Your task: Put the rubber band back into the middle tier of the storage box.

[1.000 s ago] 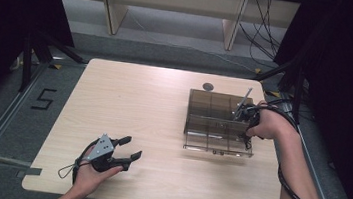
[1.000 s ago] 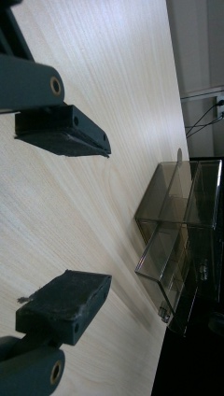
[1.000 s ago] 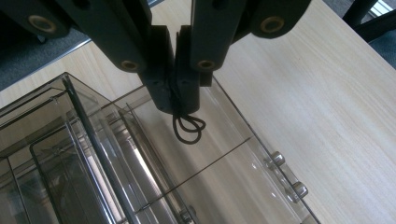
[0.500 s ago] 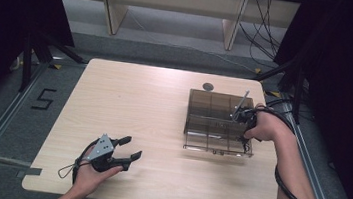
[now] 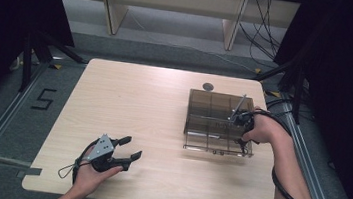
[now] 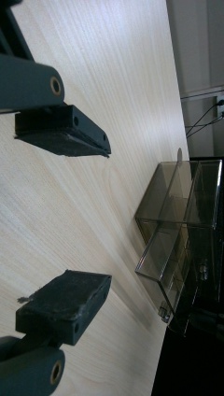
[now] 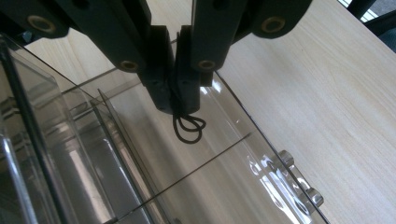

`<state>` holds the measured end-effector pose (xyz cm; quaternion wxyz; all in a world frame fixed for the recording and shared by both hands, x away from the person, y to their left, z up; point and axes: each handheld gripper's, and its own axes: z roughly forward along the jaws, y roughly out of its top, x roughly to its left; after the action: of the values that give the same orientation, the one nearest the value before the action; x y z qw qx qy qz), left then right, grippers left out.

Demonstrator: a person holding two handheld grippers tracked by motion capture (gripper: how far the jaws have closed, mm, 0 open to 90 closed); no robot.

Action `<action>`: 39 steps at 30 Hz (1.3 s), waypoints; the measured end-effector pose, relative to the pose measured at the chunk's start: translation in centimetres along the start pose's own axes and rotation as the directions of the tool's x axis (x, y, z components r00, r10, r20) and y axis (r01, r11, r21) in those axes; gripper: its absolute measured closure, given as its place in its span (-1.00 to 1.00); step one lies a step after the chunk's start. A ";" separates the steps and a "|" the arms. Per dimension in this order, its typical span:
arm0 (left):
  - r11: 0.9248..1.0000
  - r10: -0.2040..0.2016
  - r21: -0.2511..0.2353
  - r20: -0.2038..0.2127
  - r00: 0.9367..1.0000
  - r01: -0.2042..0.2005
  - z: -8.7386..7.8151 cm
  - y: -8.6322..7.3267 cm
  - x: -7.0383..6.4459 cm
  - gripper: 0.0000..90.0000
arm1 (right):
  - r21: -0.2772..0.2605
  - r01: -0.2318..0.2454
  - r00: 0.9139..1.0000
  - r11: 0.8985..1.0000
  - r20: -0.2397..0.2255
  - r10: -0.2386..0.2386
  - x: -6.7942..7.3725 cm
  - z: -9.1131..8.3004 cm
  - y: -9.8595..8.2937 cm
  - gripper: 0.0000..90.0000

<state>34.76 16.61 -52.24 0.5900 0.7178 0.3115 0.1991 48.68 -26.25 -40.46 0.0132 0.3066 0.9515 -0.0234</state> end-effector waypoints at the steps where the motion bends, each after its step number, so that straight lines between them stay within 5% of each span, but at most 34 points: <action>1: 1.000 0.000 0.000 0.000 1.000 0.000 0.0 0.0 0.0 -0.31 | 0.000 0.000 1.000 1.000 0.000 0.000 0.0 0.0 0.0 0.94; 24: 1.000 -0.001 0.000 0.001 1.000 0.001 0.0 0.0 0.0 -0.31 | -0.011 -0.014 1.000 1.000 -0.027 0.013 0.0 1.6 0.3 0.84; 38: 1.000 -0.005 -0.011 0.007 1.000 0.005 0.1 0.0 0.0 -0.31 | -0.067 -0.004 1.000 0.998 0.028 0.006 0.8 0.0 -1.0 0.59; 39: 1.000 -0.005 -0.011 0.006 1.000 0.005 0.1 0.0 0.0 -0.31 | -0.059 -0.032 0.999 0.998 0.031 0.034 1.2 -0.4 -1.1 0.57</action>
<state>34.85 16.54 -52.31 0.5955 0.7143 0.3103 0.1970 47.09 -26.43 -40.11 0.0381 0.3212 0.9463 -0.0001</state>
